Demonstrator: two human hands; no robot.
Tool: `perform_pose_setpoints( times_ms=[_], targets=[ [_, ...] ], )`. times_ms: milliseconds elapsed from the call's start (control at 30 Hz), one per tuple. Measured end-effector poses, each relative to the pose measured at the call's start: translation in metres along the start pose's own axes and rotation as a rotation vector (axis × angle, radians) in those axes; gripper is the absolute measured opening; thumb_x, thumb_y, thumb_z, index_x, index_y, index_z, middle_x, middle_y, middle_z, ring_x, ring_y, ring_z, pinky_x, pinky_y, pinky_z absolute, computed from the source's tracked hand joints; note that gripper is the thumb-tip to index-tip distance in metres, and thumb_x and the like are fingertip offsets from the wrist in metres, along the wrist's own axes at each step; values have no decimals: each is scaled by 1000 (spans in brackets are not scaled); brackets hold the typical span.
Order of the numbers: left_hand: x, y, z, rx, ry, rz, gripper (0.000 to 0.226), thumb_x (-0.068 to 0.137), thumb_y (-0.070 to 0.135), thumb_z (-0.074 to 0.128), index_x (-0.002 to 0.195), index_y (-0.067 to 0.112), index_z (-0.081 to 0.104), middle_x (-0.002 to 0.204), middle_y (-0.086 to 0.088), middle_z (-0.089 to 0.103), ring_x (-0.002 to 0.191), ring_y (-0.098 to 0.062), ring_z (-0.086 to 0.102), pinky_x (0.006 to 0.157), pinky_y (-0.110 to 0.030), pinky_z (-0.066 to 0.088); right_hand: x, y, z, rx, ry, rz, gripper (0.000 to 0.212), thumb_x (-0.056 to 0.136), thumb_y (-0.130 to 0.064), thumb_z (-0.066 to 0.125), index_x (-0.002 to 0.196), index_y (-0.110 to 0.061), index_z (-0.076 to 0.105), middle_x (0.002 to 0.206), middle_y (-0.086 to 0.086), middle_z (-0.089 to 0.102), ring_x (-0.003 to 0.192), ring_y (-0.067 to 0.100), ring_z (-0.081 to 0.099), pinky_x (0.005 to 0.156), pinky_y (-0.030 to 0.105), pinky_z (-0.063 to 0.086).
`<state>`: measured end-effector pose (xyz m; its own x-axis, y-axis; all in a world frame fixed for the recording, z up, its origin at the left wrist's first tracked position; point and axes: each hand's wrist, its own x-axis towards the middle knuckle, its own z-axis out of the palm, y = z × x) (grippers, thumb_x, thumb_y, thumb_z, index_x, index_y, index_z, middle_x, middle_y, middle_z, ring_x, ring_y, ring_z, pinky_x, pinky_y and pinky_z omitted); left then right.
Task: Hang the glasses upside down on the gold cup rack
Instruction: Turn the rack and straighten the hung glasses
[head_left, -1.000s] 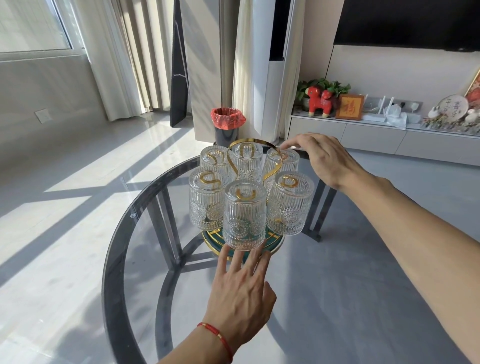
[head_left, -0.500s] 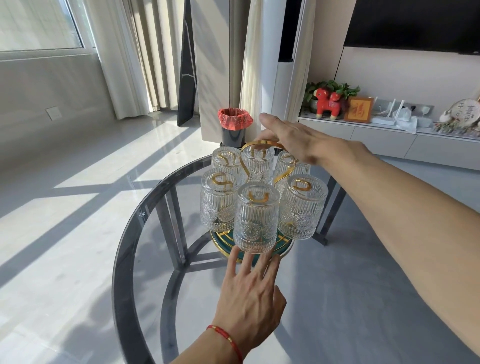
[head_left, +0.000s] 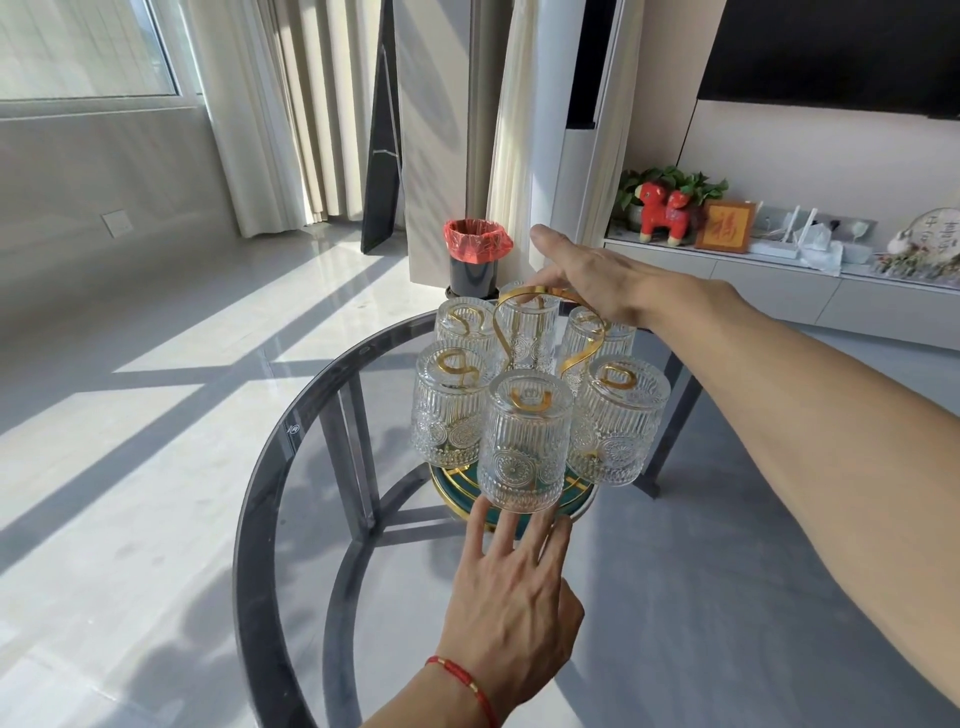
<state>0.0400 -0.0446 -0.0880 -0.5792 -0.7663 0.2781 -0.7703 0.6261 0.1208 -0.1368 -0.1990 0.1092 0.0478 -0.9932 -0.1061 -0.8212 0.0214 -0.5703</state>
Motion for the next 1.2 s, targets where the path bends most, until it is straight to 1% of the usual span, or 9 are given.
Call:
perform_pose_setpoints(
  times_ms=[200, 433, 567, 767, 900, 967, 1033, 1133, 1200],
  targets=[
    [-1, 0, 2, -8, 51, 12, 56, 76, 34, 62, 130, 19, 65, 146, 0, 60, 126, -29, 57, 118, -52, 20, -2, -5, 2, -22, 18, -12, 88, 101, -73, 6, 129, -25, 74, 160, 11, 48, 145, 32, 43, 99, 43, 24],
    [-1, -1, 0, -11, 10, 6, 57, 77, 35, 61, 131, 19, 64, 146, 1, 59, 124, -29, 57, 118, -53, 23, -5, -9, 4, -5, -15, 7, 83, 103, -70, 11, 142, -20, 64, 162, 10, 46, 147, 30, 41, 97, 35, 20],
    [-1, -2, 1, -17, -3, 1, 58, 78, 36, 58, 134, 20, 63, 146, 1, 59, 124, -28, 56, 119, -55, 31, -3, -10, 5, -16, -9, 19, 84, 101, -73, 8, 141, -25, 64, 163, 10, 43, 149, 32, 38, 97, 38, 18],
    [0, -1, 4, -28, 10, 1, 58, 77, 35, 60, 133, 19, 63, 146, 0, 59, 125, -29, 56, 119, -54, 24, -4, -11, 4, -56, 49, -32, 85, 100, -75, 5, 136, -31, 68, 162, 12, 44, 144, 35, 43, 101, 44, 26],
    [0, -1, 3, -22, 6, 2, 59, 77, 35, 59, 134, 19, 63, 146, 0, 59, 125, -30, 57, 120, -55, 25, -8, -21, 3, -21, 136, -197, 86, 103, -70, 7, 117, -23, 79, 131, 5, 70, 119, 22, 63, 97, 41, 41],
    [0, -1, 4, -13, 18, 0, 59, 76, 35, 61, 132, 19, 64, 144, 1, 61, 124, -29, 58, 120, -54, 24, -9, -30, 3, -16, 126, -249, 87, 105, -66, 9, 107, -19, 82, 111, -2, 76, 104, 11, 66, 88, 32, 40],
    [-1, -1, 3, -29, 27, 7, 58, 74, 35, 62, 130, 20, 65, 143, 2, 61, 124, -29, 57, 119, -52, 22, -9, -38, 6, -43, 67, -249, 89, 105, -67, 8, 106, -18, 83, 108, -2, 77, 101, 9, 65, 82, 27, 36],
    [0, -2, 2, -39, 17, 12, 58, 73, 34, 60, 129, 19, 66, 145, 2, 60, 127, -29, 55, 118, -51, 22, -9, -46, 13, -98, -30, -235, 92, 102, -69, 2, 120, -21, 79, 116, 0, 76, 113, 14, 62, 105, 37, 33],
    [-2, -1, 2, -48, 7, 10, 58, 73, 35, 60, 129, 19, 66, 145, 2, 60, 127, -29, 55, 118, -51, 22, -11, -50, 16, -142, -63, -218, 96, 100, -71, -2, 123, -23, 78, 129, 1, 72, 125, 18, 55, 119, 49, 22]
  ],
)
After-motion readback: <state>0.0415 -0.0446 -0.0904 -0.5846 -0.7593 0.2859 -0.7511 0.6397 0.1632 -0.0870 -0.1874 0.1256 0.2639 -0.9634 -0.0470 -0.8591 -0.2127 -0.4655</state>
